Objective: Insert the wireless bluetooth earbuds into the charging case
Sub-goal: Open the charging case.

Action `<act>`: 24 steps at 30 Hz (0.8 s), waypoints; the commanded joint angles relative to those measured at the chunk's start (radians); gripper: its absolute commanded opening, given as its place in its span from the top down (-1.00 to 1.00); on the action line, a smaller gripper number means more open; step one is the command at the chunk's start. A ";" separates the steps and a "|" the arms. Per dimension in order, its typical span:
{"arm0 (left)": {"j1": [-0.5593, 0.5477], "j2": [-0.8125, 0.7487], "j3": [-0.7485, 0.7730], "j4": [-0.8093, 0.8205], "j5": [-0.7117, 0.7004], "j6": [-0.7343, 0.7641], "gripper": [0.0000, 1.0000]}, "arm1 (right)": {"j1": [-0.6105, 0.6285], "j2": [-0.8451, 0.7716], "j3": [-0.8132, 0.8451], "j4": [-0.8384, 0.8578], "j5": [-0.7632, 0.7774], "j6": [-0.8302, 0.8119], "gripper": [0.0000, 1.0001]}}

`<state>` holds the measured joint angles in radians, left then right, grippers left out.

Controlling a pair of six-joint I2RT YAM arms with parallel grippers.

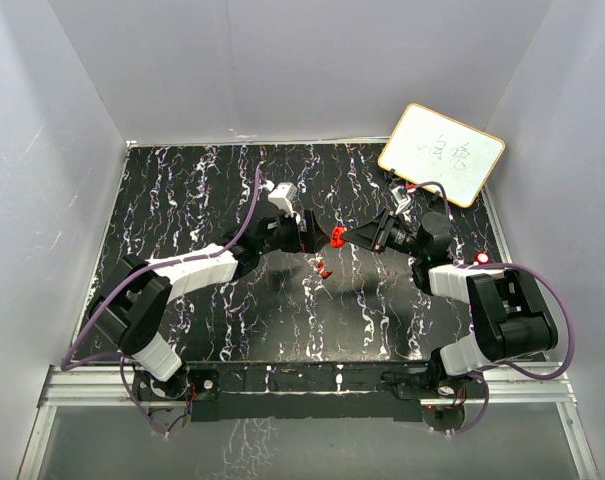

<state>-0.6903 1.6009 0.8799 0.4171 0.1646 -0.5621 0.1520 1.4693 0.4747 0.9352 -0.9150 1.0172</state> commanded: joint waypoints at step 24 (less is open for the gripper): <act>-0.130 -0.058 -0.033 -0.245 -0.240 0.135 -0.87 | -0.191 -0.010 -0.020 -0.032 -0.056 -0.020 1.00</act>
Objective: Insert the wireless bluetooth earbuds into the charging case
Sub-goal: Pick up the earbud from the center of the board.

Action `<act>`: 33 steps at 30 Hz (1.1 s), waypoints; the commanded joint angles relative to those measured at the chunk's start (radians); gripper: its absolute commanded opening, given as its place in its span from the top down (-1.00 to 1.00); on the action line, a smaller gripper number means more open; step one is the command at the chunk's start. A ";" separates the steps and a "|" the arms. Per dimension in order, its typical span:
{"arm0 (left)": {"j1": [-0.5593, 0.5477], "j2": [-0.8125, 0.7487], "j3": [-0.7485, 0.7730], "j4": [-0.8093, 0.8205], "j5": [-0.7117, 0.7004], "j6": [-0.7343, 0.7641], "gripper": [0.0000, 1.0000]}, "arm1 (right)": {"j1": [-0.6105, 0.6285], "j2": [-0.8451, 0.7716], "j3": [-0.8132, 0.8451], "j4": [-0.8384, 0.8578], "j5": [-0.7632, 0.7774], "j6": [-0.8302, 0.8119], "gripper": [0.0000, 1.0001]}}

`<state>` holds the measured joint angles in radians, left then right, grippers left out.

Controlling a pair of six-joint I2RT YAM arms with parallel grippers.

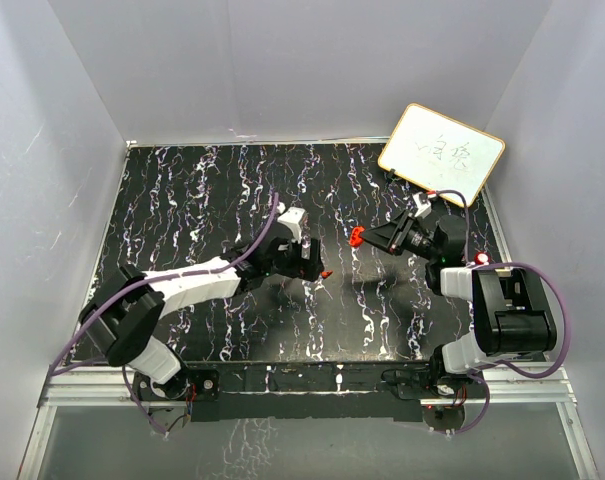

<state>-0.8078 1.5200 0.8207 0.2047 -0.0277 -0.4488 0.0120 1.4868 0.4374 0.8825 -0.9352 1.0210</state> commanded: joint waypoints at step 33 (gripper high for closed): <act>-0.084 0.244 0.188 -0.083 -0.275 0.113 -0.46 | -0.094 -0.024 0.004 0.055 -0.062 -0.006 1.00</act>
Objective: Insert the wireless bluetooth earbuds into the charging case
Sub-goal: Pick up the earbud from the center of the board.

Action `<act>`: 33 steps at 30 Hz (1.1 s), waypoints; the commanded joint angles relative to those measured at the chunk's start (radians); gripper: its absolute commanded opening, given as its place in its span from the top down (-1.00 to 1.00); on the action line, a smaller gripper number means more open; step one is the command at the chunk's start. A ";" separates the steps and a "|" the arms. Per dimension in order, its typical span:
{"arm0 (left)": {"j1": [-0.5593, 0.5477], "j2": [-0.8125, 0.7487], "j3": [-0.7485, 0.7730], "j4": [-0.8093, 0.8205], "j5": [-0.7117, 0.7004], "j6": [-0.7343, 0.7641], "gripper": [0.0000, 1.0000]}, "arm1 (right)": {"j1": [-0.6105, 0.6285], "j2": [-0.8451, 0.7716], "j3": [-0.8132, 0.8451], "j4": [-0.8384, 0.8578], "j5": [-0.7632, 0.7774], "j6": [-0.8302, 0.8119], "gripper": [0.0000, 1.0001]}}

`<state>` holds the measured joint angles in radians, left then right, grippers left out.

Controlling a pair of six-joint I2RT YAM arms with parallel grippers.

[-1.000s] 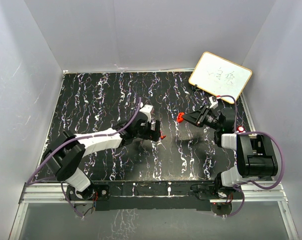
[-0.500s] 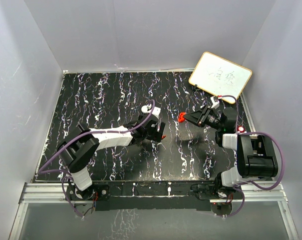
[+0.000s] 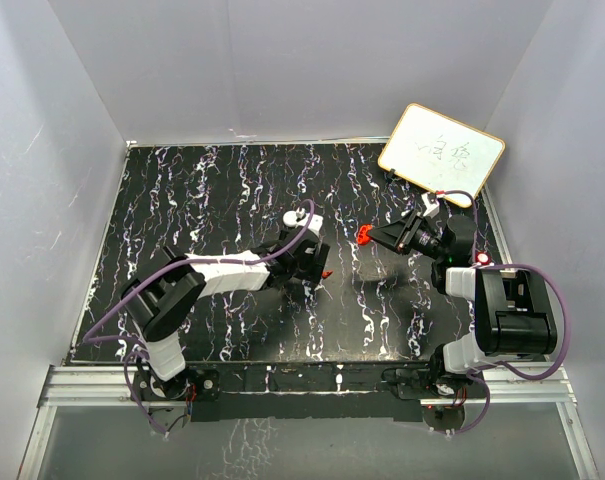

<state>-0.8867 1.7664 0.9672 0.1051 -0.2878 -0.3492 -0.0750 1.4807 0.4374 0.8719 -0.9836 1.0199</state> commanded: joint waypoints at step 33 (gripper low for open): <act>-0.005 0.067 0.098 0.046 0.050 0.013 -0.05 | -0.013 -0.023 -0.001 0.068 -0.018 0.000 1.00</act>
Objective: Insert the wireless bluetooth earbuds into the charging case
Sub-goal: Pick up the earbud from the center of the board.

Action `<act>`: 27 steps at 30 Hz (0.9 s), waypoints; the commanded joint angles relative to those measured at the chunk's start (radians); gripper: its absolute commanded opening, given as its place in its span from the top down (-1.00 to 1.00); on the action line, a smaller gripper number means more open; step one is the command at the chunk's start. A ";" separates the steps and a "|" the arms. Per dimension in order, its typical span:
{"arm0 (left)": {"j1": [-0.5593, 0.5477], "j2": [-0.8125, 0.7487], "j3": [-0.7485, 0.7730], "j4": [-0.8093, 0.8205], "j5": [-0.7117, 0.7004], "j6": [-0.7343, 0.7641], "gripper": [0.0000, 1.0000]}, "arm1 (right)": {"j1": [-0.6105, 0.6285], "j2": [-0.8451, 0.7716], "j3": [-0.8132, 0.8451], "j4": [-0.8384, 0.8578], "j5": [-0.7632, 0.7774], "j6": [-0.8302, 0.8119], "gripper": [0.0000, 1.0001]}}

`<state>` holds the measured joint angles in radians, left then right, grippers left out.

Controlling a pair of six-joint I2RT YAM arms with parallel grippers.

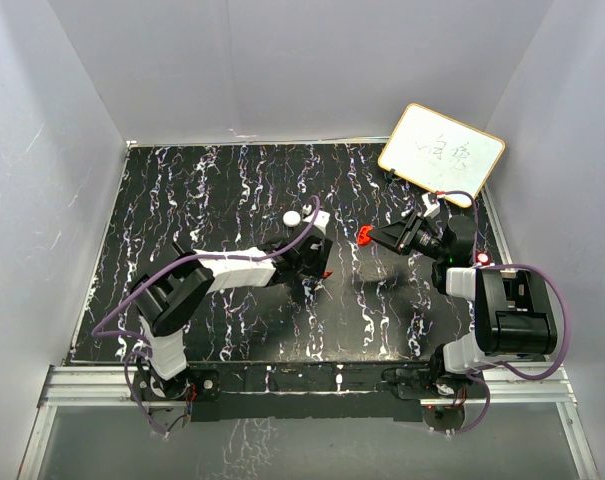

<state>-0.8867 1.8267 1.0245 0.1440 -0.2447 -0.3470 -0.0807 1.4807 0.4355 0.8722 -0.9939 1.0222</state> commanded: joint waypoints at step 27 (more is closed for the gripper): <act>-0.005 0.060 0.088 -0.018 0.019 0.028 0.29 | -0.009 -0.008 0.005 0.079 -0.011 0.005 1.00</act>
<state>-0.8867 1.8782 1.0737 0.1459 -0.2272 -0.3317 -0.0814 1.4807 0.4355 0.8837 -0.9943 1.0233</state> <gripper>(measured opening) 0.365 0.238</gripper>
